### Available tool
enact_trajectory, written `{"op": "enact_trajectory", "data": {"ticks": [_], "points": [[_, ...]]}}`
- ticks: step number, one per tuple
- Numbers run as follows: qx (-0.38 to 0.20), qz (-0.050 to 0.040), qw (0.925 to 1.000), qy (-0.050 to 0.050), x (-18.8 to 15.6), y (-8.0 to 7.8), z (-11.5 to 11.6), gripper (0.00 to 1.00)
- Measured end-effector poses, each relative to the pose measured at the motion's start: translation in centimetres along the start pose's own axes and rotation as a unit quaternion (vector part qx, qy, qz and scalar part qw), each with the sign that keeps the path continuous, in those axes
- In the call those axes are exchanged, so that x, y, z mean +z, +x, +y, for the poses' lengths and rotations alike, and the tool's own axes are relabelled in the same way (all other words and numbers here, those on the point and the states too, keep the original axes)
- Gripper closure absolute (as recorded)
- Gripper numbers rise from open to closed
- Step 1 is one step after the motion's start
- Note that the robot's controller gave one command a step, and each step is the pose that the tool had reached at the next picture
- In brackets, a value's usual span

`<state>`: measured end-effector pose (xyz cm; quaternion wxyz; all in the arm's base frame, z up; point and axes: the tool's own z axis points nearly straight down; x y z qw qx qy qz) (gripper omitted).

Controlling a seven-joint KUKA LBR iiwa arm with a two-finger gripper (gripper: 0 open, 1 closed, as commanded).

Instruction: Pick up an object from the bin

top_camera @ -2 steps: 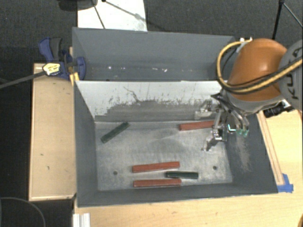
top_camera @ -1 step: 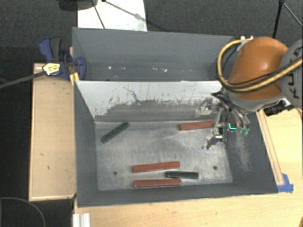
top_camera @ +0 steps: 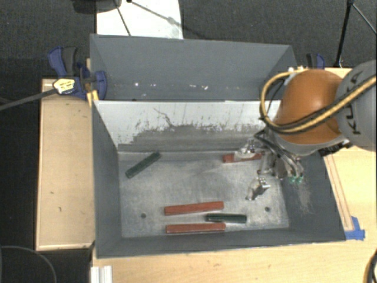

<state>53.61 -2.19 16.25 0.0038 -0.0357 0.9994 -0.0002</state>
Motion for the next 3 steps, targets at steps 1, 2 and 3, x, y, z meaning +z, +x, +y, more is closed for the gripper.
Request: {"op": "enact_trajectory", "data": {"ticks": [1, 2, 3], "points": [[-0.054, 0.0009, 0.9985, 0.000, 7.4, 2.5, 2.1, 0.00], [0.039, 0.0051, 0.9992, 0.002, 8.6, 3.2, 2.6, 1.00], [0.038, 0.0051, 0.9992, 0.002, 8.6, 3.1, 2.7, 1.00]]}}
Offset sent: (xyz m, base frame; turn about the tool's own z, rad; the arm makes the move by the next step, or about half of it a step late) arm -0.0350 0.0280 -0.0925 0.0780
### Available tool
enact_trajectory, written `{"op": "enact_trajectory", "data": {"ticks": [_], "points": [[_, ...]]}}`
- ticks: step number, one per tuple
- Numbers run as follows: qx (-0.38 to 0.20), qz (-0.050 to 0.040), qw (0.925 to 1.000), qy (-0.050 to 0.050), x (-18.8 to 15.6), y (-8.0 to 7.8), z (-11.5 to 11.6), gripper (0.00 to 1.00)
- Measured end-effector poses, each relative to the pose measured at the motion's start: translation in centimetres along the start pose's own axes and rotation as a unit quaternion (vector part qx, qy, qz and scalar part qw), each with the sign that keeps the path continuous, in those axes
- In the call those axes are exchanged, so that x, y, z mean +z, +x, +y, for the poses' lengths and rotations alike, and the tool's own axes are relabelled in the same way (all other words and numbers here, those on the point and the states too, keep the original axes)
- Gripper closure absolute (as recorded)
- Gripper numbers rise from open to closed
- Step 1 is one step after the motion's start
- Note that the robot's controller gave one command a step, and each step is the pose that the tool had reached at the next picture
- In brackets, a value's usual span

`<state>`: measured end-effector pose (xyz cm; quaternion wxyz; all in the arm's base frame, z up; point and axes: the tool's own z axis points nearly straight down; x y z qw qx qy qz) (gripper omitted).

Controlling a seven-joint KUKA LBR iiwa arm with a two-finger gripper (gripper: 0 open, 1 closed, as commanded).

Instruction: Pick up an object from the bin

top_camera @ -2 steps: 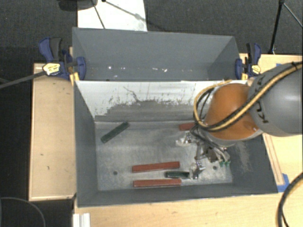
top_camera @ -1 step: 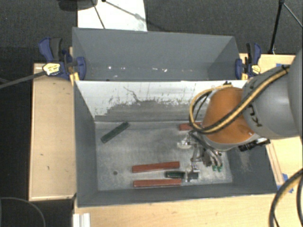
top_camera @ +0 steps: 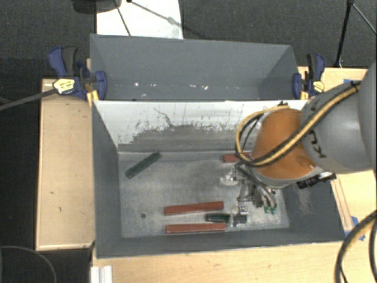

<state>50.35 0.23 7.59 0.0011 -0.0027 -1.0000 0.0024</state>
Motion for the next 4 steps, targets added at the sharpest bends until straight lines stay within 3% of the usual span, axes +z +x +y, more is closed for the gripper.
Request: {"op": "enact_trajectory", "data": {"ticks": [1, 2, 3, 4], "points": [[-0.004, 0.0011, 1.0000, -0.002, -5.2, 0.6, -0.3, 1.00], [-0.005, -0.0028, 1.0000, -0.002, -11.7, 0.6, -0.5, 0.00], [-0.004, -0.0016, 1.0000, -0.003, -10.7, 0.7, -0.6, 0.00], [-0.103, -0.0019, 0.9946, -0.002, 0.3, 1.0, -1.8, 1.00]]}}
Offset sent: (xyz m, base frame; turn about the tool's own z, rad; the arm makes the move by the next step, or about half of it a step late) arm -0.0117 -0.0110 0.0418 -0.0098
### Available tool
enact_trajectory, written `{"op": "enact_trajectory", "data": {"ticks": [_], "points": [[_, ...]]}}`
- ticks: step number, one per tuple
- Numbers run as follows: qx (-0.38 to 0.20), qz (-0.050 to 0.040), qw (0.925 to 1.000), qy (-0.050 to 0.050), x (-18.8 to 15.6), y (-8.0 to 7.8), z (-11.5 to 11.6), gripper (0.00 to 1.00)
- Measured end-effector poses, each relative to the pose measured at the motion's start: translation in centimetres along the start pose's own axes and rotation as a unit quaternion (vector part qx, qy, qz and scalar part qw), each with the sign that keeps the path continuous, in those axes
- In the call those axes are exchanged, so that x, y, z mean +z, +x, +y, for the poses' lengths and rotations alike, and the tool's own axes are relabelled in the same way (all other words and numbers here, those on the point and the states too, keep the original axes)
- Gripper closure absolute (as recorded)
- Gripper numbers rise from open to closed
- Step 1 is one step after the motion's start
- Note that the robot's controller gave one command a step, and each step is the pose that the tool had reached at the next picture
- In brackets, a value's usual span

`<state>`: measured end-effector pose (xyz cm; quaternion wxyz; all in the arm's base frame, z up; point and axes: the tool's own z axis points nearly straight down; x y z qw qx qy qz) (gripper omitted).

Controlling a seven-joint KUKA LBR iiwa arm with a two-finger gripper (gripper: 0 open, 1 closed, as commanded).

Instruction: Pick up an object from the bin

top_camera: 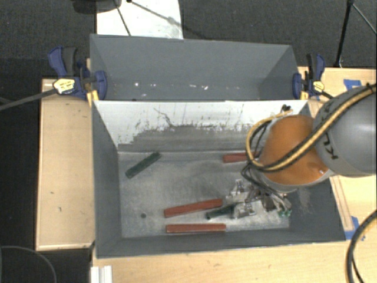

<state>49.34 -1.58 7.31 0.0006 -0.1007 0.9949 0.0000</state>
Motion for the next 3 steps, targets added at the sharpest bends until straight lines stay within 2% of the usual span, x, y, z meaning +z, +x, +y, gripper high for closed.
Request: {"op": "enact_trajectory", "data": {"ticks": [1, 2, 3], "points": [[0.000, 0.0000, 1.0000, 0.000, 0.0, 0.0, 0.0, 1.00], [0.044, 0.0059, 0.9990, -0.002, 0.0, -1.0, -0.4, 1.00], [-0.122, -0.0013, 0.9925, 0.000, -15.1, -2.0, -1.7, 1.00]]}}
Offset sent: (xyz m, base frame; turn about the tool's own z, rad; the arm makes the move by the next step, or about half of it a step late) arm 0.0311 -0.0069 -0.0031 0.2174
